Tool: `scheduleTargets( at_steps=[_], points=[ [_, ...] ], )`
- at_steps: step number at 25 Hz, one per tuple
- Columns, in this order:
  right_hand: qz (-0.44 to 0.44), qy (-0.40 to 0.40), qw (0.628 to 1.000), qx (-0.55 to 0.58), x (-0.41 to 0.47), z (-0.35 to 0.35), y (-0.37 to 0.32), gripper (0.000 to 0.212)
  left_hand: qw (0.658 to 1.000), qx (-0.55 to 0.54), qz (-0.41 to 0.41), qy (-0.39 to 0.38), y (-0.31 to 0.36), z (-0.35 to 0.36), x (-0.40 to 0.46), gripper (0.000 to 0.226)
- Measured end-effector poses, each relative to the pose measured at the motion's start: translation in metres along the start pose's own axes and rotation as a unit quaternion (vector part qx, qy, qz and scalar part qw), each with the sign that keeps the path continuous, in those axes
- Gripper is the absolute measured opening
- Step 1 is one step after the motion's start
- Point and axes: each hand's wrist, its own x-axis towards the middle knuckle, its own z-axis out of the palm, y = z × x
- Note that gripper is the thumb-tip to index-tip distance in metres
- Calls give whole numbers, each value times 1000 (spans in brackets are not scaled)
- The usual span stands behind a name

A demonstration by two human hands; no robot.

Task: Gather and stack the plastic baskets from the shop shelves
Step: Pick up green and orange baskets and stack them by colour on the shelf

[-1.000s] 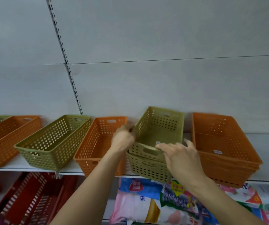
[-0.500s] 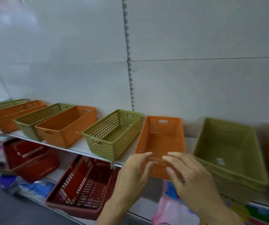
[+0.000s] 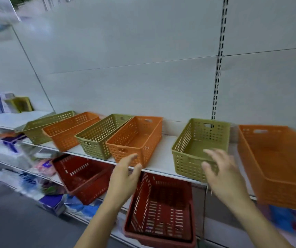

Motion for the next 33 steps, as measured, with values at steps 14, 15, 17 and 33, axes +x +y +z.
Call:
scheduleTargets(
  at_steps=[14, 15, 17, 33],
  points=[
    [355, -72, 926, 104, 79, 2, 27, 36, 979, 199, -20, 30, -35, -2, 109, 46],
    [352, -65, 928, 99, 79, 2, 25, 37, 982, 157, -102, 11, -46, -13, 121, 53],
    [338, -55, 936, 81, 75, 2, 22, 35, 967, 9, -242, -78, -58, -25, 130, 43],
    [170, 212, 952, 139, -87, -141, 12, 32, 969, -225, -56, -80, 64, -32, 15, 25]
  ],
)
